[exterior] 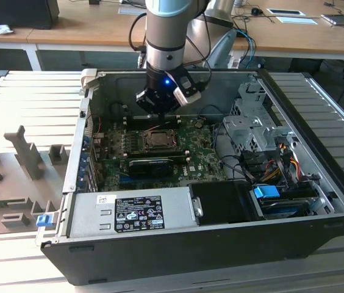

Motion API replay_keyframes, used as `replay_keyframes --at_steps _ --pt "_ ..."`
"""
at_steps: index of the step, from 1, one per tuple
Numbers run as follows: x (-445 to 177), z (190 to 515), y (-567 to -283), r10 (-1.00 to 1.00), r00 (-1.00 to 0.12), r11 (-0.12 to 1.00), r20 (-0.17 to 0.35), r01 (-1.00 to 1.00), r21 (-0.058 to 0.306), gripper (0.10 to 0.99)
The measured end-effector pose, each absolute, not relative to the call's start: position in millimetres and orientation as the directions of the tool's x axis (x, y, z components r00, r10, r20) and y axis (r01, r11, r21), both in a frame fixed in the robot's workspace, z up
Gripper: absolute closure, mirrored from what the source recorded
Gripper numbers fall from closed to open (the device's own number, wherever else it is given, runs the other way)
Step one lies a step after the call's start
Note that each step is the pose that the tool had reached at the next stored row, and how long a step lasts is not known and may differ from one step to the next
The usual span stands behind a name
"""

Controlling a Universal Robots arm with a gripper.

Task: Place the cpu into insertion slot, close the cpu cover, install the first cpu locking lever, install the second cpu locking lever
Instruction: 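Install the first cpu locking lever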

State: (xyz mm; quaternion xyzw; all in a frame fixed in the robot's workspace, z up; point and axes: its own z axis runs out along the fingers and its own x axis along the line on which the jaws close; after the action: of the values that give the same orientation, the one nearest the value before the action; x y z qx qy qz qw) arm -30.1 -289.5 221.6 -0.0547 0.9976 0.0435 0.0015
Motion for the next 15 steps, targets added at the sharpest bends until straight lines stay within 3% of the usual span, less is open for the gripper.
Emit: replay_keyframes --at_steps 15 --pt "-21.7 212.8 -285.8 -0.119 -0.993 0.99 -0.006 -0.119 0.072 0.98"
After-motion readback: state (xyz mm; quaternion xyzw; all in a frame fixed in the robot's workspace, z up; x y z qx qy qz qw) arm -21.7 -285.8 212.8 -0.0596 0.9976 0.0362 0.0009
